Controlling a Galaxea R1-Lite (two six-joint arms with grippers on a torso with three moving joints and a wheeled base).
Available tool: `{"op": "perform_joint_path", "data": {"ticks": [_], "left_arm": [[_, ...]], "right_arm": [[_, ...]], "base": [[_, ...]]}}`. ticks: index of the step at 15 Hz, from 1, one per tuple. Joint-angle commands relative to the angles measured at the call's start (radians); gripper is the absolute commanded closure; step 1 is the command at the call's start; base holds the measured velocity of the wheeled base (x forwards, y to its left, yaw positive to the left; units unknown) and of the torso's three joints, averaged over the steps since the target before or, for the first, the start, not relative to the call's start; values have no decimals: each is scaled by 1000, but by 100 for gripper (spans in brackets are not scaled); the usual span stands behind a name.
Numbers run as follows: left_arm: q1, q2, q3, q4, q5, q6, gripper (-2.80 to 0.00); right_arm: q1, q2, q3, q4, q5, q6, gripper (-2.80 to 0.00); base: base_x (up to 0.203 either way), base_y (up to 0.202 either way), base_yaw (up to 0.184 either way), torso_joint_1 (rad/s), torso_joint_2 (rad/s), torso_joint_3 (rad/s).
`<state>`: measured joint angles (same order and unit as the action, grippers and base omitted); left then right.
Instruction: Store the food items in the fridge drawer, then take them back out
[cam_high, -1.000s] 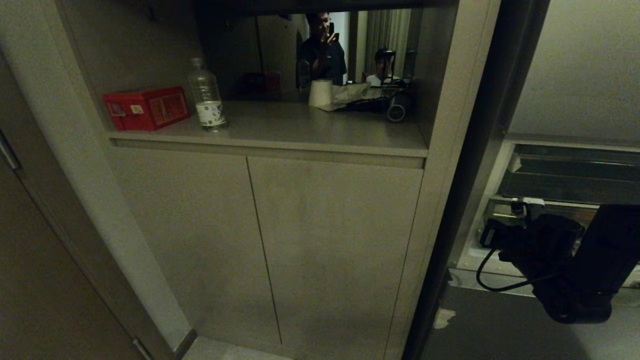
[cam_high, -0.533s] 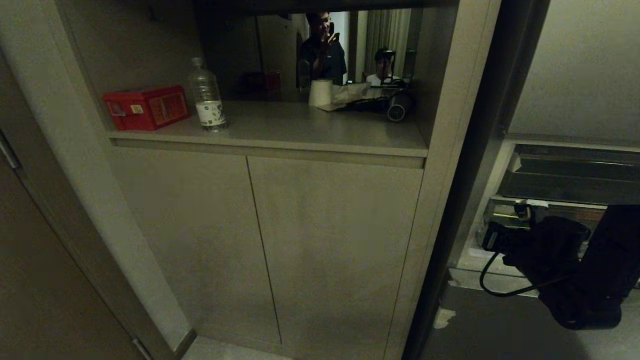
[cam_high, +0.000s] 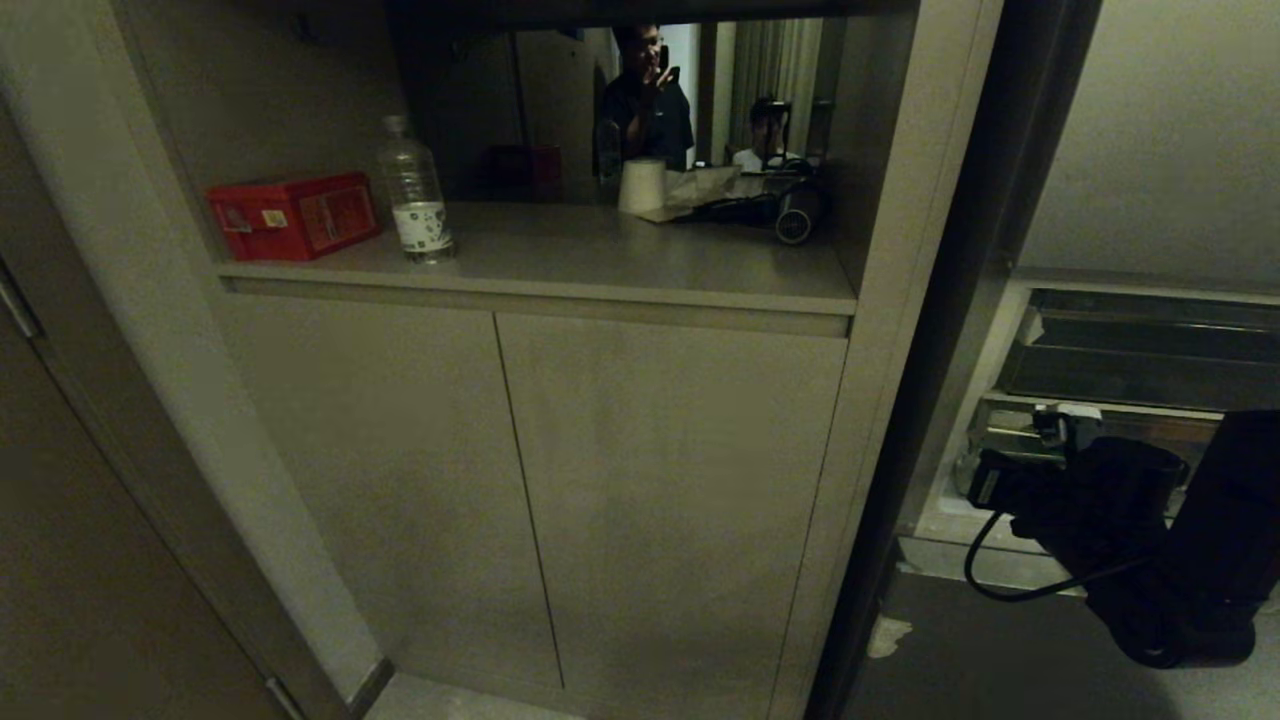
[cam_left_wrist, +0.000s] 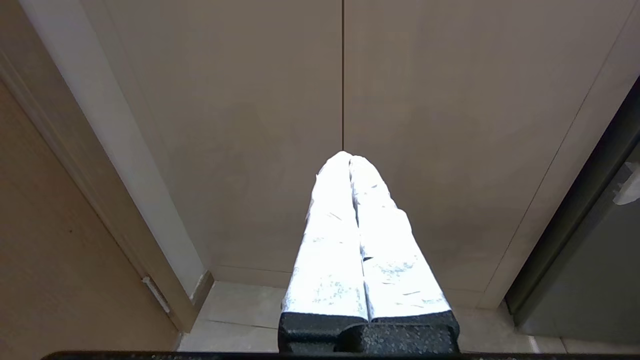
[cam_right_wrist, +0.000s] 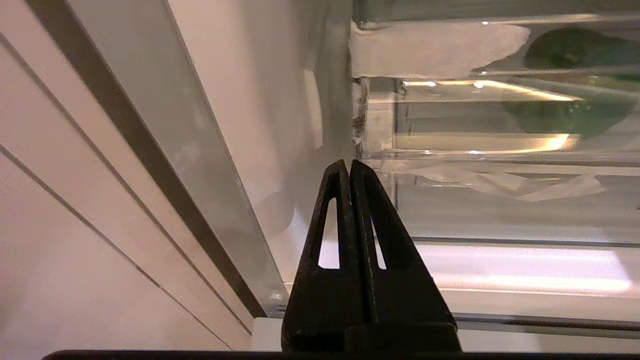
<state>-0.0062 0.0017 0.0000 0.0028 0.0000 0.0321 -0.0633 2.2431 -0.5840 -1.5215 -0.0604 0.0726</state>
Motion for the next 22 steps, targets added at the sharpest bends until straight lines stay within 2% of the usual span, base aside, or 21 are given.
{"op": "perform_joint_path", "data": {"ticks": [1,2,3,22], "left_arm": [[0,1,0,0,0,0,0],[0,1,0,-1,0,0,0],[0,1,0,-1,0,0,0],[0,1,0,0,0,0,0]], "right_arm": [[-6,1,-8,-9,-1,-4,0],[-6,3,-10,-9,-2,-8,0],[-6,3,-10,-9,-2,-8,-280],[-7,52,-117,-9,-1,-7,-280]], "base": [[0,0,0,0,0,0],[0,0,0,0,0,0],[0,0,0,0,0,0],[0,0,0,0,0,0]]}}
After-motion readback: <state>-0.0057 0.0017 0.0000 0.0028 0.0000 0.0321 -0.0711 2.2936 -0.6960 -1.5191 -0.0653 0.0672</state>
